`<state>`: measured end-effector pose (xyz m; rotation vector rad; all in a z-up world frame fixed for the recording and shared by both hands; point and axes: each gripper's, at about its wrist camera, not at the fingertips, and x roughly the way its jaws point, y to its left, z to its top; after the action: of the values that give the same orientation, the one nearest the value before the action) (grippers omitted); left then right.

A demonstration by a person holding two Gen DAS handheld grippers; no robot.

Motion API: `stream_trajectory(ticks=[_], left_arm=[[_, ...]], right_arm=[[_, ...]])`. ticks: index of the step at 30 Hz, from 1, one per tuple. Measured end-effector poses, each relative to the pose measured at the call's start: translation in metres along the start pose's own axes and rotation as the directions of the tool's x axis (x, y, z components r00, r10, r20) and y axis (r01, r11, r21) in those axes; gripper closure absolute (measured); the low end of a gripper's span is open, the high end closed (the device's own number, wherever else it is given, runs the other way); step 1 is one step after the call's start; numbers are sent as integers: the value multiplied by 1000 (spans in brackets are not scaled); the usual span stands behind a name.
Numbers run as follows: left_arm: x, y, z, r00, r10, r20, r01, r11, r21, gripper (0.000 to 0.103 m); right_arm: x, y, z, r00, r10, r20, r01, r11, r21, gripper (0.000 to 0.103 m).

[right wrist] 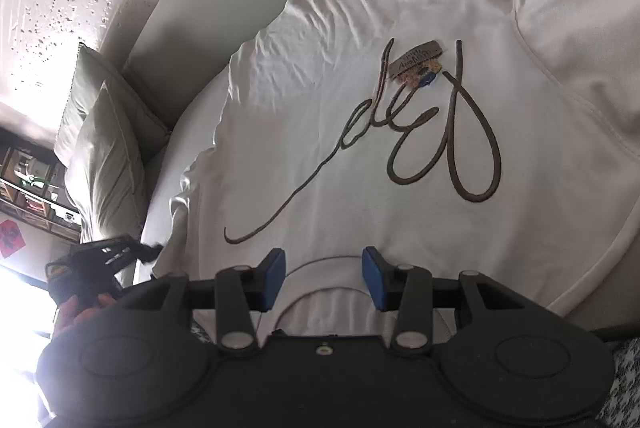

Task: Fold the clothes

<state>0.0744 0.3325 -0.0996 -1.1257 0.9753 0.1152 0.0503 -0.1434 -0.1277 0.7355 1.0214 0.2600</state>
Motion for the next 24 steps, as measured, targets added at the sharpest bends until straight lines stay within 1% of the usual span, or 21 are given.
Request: stream_trajectory(ticks=[1, 2, 3, 4, 5, 6, 7, 8, 10, 11, 13, 14, 15, 16, 17, 18, 19, 20, 21, 22, 24], left_arm=[[-9, -5, -2, 999, 5, 54, -8, 999, 51, 103], [-22, -14, -9, 992, 7, 124, -24, 991, 129, 103], [-36, -24, -18, 980, 4, 199, -47, 976, 212, 103], [-51, -33, -27, 962, -7, 272, -76, 954, 291, 103], [-61, -44, -40, 941, -4, 340, -137, 910, 390, 103], [-69, -54, -55, 914, -3, 405, -212, 848, 485, 103], [-78, -65, -70, 884, -11, 467, -290, 771, 567, 103], [-78, -67, -77, 876, 21, 482, -347, 721, 600, 103], [-71, -65, -85, 868, 115, 483, -439, 633, 638, 102], [-73, -58, -81, 866, 148, 478, -450, 648, 614, 100], [-80, -38, -66, 865, 205, 458, -452, 714, 534, 98], [-84, -28, -58, 864, 232, 446, -453, 743, 492, 96], [-88, -19, -51, 880, 226, 417, -414, 794, 444, 85], [-92, -11, -43, 900, 206, 384, -361, 847, 391, 73], [-96, -3, -35, 918, 183, 352, -305, 892, 333, 68], [-98, 6, -29, 942, 147, 302, -236, 930, 283, 66], [-100, 15, -23, 964, 103, 247, -162, 959, 232, 66], [-95, 19, -18, 979, 68, 194, -104, 977, 186, 66], [-90, 24, -14, 989, 29, 142, -48, 990, 133, 66], [-85, 30, -11, 995, -7, 103, -2, 997, 83, 65], [-73, 37, -9, 998, -51, 40, 51, 999, 3, 65]], right_arm=[[0, 0, 0, 1000, 0, -1, 0, 1000, -1, 61], [0, 0, 0, 1000, 0, -2, 0, 1000, -1, 61], [0, 0, 0, 1000, 0, -2, 0, 1000, -2, 61], [0, 0, 0, 1000, 0, -3, 0, 1000, -2, 61], [0, 0, 0, 1000, -2, -4, 2, 1000, -3, 61], [0, 1, 0, 1000, -5, -6, 5, 1000, -9, 61], [0, 1, 0, 1000, -7, -7, 6, 1000, -12, 61], [0, 2, 0, 1000, -7, -7, 7, 1000, -13, 60], [0, 3, 0, 1000, -9, -8, 9, 1000, -15, 59], [1, 3, 0, 1000, -10, -9, 10, 1000, -16, 59], [0, 4, 0, 1000, -11, -13, 10, 1000, -22, 56], [0, 5, -1, 1000, -11, -15, 10, 1000, -25, 55], [-1, 5, -1, 1000, -12, -16, 11, 1000, -28, 55], [-1, 6, -1, 1000, -13, -17, 12, 999, -29, 55], [-1, 6, -2, 1000, -13, -18, 12, 1000, -29, 55], [-1, 6, -1, 1000, -12, -18, 12, 1000, -26, 54], [-1, 6, -1, 1000, -12, -18, 11, 1000, -23, 54], [0, 6, -1, 1000, -11, -18, 11, 1000, -24, 51], [0, 8, -1, 1000, -12, -18, 11, 1000, -27, 49], [0, 9, -2, 1000, -12, -18, 11, 999, -31, 48], [1, 12, -3, 1000, -21, -17, 20, 999, -50, 48]])
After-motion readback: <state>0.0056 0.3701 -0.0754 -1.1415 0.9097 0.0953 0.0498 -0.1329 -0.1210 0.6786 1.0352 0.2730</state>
